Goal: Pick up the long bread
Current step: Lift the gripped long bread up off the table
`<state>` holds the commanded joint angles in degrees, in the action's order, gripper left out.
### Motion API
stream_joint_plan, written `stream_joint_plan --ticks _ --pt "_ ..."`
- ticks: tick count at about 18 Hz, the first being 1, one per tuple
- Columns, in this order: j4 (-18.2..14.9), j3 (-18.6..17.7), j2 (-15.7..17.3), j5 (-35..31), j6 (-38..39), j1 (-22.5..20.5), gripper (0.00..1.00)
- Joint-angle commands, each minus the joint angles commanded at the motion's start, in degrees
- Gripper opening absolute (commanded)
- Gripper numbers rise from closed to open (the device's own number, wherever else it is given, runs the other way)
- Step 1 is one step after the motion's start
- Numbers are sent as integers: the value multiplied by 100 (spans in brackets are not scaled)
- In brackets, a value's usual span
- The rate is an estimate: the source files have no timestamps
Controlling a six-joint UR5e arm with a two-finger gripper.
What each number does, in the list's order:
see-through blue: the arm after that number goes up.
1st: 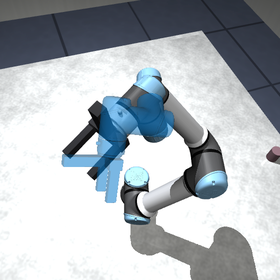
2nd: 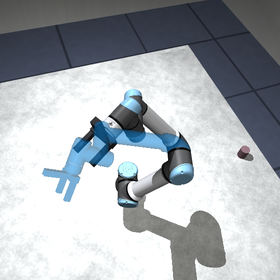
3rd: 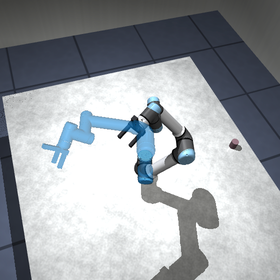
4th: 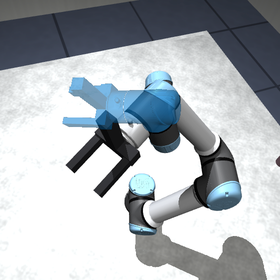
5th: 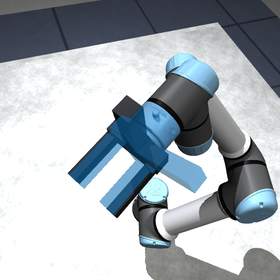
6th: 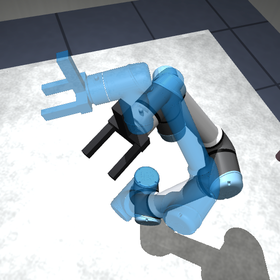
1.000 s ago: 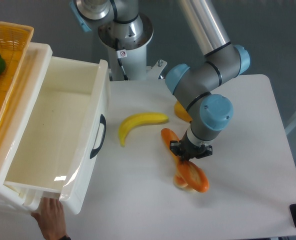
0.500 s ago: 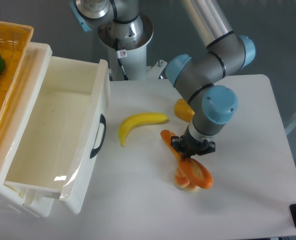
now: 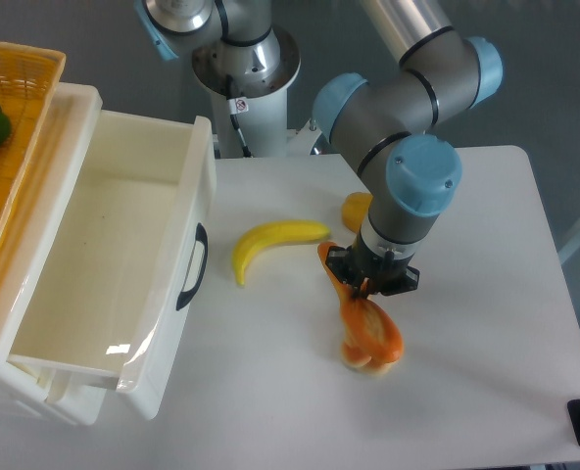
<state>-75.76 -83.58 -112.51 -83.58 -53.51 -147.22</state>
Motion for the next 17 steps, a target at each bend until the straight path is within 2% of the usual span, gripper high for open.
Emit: stream_joint_plan --ticks 6,17 --pt "-606 88 247 -535 -783 -18 0" --pt "-616 132 299 -475 -845 -26 0"
